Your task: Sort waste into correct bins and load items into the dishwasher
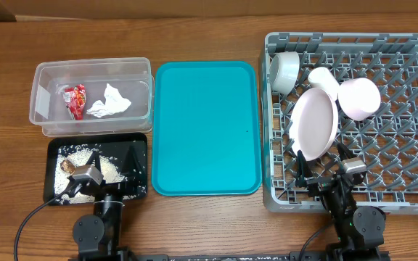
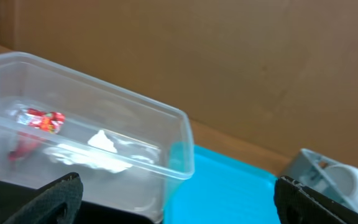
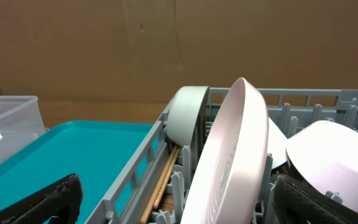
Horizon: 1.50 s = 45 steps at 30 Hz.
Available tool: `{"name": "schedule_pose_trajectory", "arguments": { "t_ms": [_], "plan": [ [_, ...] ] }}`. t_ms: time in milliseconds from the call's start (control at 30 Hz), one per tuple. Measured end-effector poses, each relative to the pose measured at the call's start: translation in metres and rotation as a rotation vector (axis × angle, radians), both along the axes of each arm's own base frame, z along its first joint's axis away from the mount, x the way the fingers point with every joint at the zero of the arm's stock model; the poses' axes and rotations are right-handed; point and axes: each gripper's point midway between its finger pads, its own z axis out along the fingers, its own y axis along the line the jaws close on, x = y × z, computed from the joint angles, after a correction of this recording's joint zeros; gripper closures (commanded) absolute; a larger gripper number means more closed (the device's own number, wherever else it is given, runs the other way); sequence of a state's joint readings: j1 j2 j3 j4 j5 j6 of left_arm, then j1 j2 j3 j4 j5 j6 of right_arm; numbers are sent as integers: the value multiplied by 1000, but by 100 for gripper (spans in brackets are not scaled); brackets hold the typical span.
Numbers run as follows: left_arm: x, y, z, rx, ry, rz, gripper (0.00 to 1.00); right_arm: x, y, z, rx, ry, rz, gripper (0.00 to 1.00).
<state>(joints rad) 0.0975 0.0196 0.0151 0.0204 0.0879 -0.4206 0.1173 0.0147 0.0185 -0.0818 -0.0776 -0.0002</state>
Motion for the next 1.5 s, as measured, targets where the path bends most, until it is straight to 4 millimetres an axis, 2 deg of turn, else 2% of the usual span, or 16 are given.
{"name": "schedule_pose_trajectory", "arguments": {
  "t_ms": [267,567,1500],
  "plan": [
    [-1,13,-26,150,106,69,0,0,0,0,1,0,0,0],
    [-1,14,-26,284,113,73,0,0,0,0,0,0,0,0],
    [-1,14,-26,310,116,75,0,0,0,0,0,0,0,0]
  ]
}}
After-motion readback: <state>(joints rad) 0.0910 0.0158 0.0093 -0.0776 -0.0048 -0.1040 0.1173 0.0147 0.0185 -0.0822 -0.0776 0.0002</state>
